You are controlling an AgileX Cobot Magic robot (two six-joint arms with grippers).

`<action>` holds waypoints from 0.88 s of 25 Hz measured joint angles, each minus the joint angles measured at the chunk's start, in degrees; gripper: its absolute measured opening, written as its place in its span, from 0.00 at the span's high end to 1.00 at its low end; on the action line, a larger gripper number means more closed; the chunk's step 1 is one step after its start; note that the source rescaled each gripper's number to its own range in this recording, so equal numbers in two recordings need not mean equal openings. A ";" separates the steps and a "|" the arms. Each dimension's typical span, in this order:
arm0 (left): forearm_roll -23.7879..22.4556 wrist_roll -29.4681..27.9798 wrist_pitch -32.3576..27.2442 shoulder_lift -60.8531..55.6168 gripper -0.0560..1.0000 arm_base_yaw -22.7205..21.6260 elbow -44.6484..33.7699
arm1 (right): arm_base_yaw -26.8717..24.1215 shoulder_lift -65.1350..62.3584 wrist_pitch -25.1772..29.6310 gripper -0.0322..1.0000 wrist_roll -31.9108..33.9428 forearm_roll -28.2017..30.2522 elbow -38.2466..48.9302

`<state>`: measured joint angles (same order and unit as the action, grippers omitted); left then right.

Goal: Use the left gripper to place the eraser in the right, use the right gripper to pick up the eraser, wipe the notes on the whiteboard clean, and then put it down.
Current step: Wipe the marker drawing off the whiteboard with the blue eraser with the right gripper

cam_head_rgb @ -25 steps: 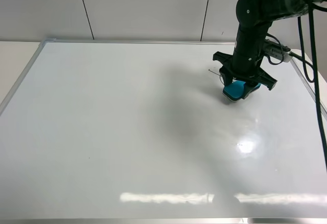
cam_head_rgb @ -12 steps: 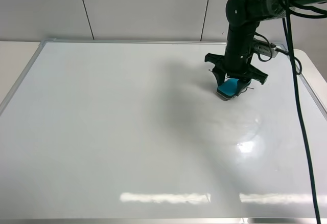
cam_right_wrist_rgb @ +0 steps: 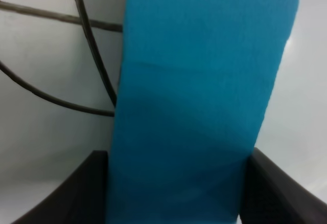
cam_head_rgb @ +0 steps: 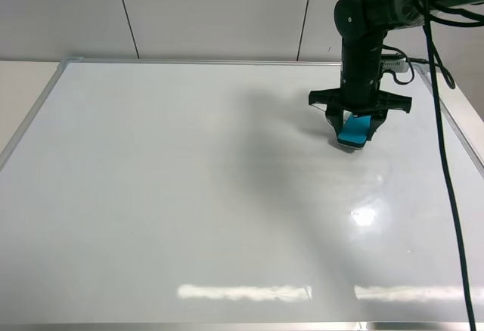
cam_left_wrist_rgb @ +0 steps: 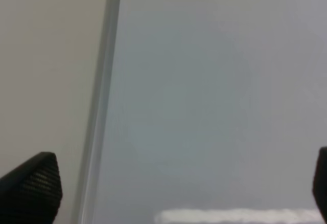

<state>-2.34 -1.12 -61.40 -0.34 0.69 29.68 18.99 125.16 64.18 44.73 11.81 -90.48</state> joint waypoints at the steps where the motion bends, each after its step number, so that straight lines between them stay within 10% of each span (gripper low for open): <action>1: 0.00 0.00 0.00 0.00 0.00 0.00 0.00 | 0.00 0.00 -0.05 0.96 -0.04 0.00 0.00; 22: 0.00 0.00 0.00 0.00 0.00 0.00 0.00 | 0.00 0.00 -7.02 0.96 -8.45 1.02 -0.04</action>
<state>-2.34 -1.12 -61.40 -0.34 0.69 29.68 18.99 125.16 57.16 36.28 12.83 -90.52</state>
